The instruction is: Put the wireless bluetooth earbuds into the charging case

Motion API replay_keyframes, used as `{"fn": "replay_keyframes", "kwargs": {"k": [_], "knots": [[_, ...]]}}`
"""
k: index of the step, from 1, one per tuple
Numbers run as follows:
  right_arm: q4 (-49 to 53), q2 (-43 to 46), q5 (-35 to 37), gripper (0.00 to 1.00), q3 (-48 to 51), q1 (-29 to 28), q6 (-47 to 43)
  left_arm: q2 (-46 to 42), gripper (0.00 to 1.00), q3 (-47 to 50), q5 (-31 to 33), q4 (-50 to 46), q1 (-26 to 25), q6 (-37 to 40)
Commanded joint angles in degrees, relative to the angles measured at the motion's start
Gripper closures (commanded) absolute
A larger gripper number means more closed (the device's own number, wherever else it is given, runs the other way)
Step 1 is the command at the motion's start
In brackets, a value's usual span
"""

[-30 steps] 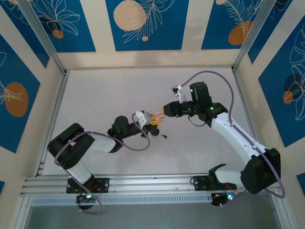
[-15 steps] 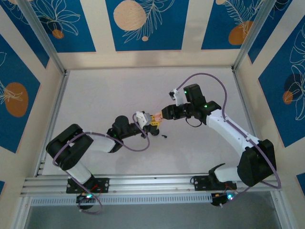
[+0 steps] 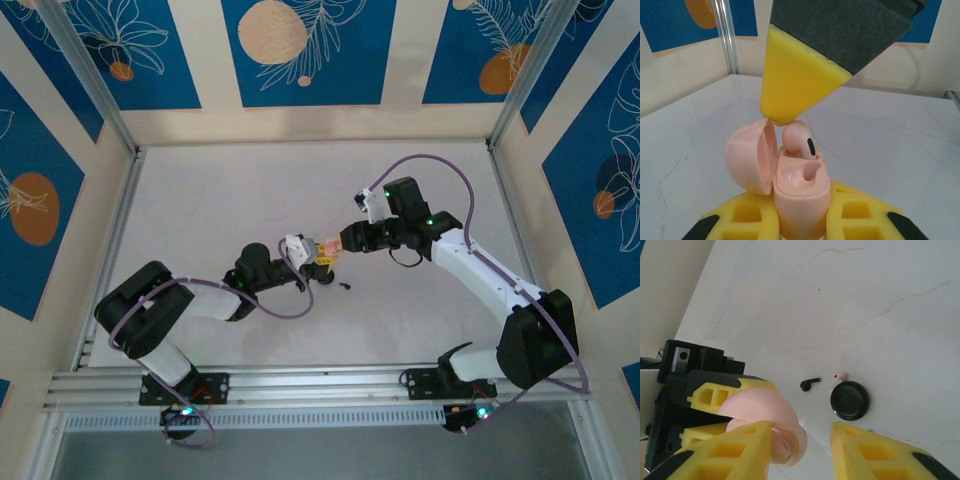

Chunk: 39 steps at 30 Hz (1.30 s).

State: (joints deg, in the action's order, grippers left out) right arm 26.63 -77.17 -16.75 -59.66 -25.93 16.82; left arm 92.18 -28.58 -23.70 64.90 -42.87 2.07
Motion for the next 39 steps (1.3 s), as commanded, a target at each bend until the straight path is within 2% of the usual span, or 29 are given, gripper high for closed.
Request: {"fn": "replay_keyframes", "kwargs": {"k": [1,16,39], "knots": [[2.88,-0.88,-0.47,0.65,1.02,-0.62,-1.16,-2.75,0.95,-0.11,-0.19,3.5,-0.37,1.19],[2.66,-1.53,2.25,0.67,4.45,-2.18,1.07,-4.27,0.95,-0.86,-0.11,4.79,-0.29,0.67],[3.15,-2.2,1.28,0.68,4.92,-3.25,3.77,-8.5,0.94,-0.92,0.71,0.85,-0.32,3.73]]}}
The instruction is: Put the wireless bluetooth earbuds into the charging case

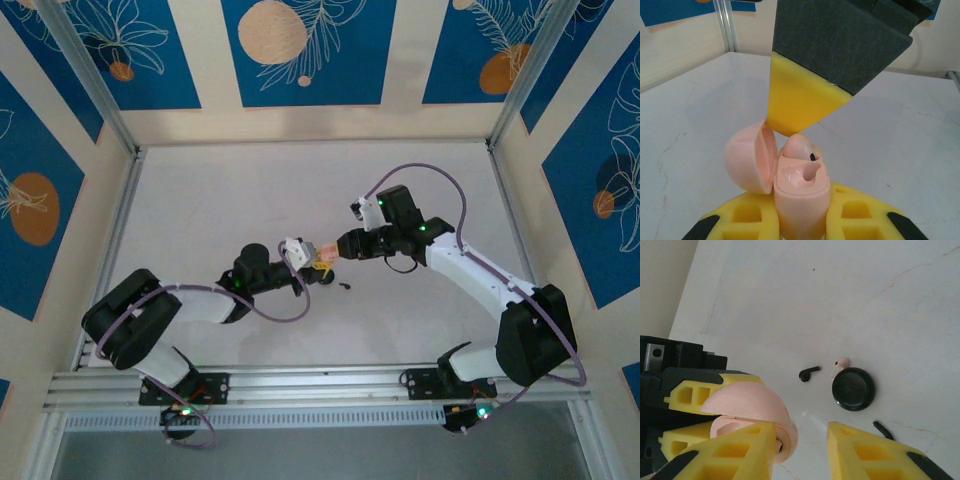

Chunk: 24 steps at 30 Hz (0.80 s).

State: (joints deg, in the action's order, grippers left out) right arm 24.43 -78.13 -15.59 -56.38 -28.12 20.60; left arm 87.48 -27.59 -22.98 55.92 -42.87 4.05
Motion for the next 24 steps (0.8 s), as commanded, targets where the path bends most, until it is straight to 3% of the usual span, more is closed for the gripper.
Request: {"fn": "replay_keyframes", "kwargs": {"k": [1,12,21,24], "knots": [[5.22,-1.06,0.13,0.67,1.23,-1.06,-0.08,-3.81,0.94,-1.93,0.02,9.62,-0.28,1.84],[3.58,4.28,-3.53,0.57,-6.62,0.09,-0.91,-3.52,0.95,1.1,3.05,6.38,-0.15,4.62],[5.81,3.37,-4.69,0.59,-9.84,0.62,0.79,-2.58,0.94,5.64,4.7,8.86,3.13,2.5],[9.83,0.48,-2.0,0.6,-12.07,0.2,3.16,-3.57,0.94,7.2,4.92,8.6,5.23,1.31]]}}
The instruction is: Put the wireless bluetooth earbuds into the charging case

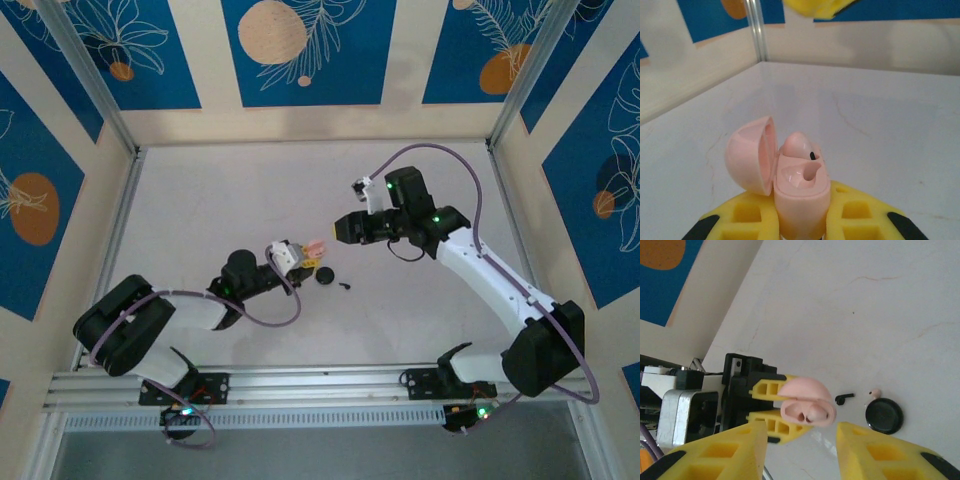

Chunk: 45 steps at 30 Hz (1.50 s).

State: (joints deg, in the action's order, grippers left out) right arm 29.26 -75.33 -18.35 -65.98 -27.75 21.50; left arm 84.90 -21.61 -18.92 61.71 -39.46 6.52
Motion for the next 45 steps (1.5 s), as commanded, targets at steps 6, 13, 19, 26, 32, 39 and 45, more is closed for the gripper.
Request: {"fn": "replay_keyframes", "kwargs": {"k": [6,13,19,26,32,39,45], "knots": [[15.64,-12.71,5.81,0.65,-9.25,-2.56,6.2,-6.34,0.94,4.28,3.89,-2.34,6.86,-3.85],[23.25,-27.83,8.16,0.67,-19.69,-8.19,10.16,-16.42,0.94,6.55,7.96,-16.04,12.47,-4.11],[25.86,-36.99,7.36,0.68,-24.3,-11.55,13.99,-23.06,0.93,8.93,9.94,-19.62,16.28,-7.31],[25.74,-42.56,3.71,0.67,-25.36,-13.63,16.39,-25.1,0.93,8.71,10.12,-21.06,17.4,-8.55],[25.11,-45.19,3.14,0.63,-25.08,-13.94,17.18,-28.03,0.92,8.12,10.22,-23.4,17.67,-7.14],[24.97,-46.84,7.86,0.57,-24.69,-12.1,17.29,-31.12,0.92,7.5,10.3,-26.87,17.8,-5.78],[24.42,-47.19,11.31,0.56,-26.33,-10.62,15.79,-31.36,0.91,6.49,9.49,-28.79,17.84,-4.21]]}}
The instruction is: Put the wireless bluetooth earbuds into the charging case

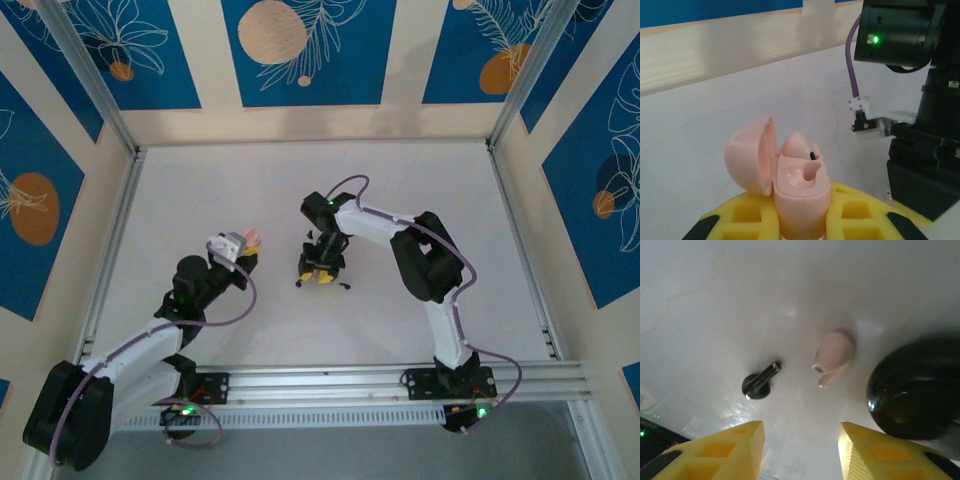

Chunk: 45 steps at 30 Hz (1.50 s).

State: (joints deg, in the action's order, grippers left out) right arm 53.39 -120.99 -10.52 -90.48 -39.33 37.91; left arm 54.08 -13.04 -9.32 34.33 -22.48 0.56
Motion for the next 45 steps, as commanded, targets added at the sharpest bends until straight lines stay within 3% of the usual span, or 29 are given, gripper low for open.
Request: {"fn": "replay_keyframes", "kwargs": {"k": [1,31,45], "knots": [[0.29,-1.76,3.98,0.56,-2.39,1.17,-0.74,-0.5,0.91,-2.24,-0.16,-1.84,0.86,1.97],[7.06,-9.44,11.19,0.69,-10.51,-1.88,-3.52,-1.23,0.92,-2.34,-0.57,-2.87,1.17,2.96],[2.1,-5.64,13.72,0.82,-6.91,-2.35,-3.19,-0.44,0.92,-3.95,-2.84,-5.72,1.12,3.58]]}}
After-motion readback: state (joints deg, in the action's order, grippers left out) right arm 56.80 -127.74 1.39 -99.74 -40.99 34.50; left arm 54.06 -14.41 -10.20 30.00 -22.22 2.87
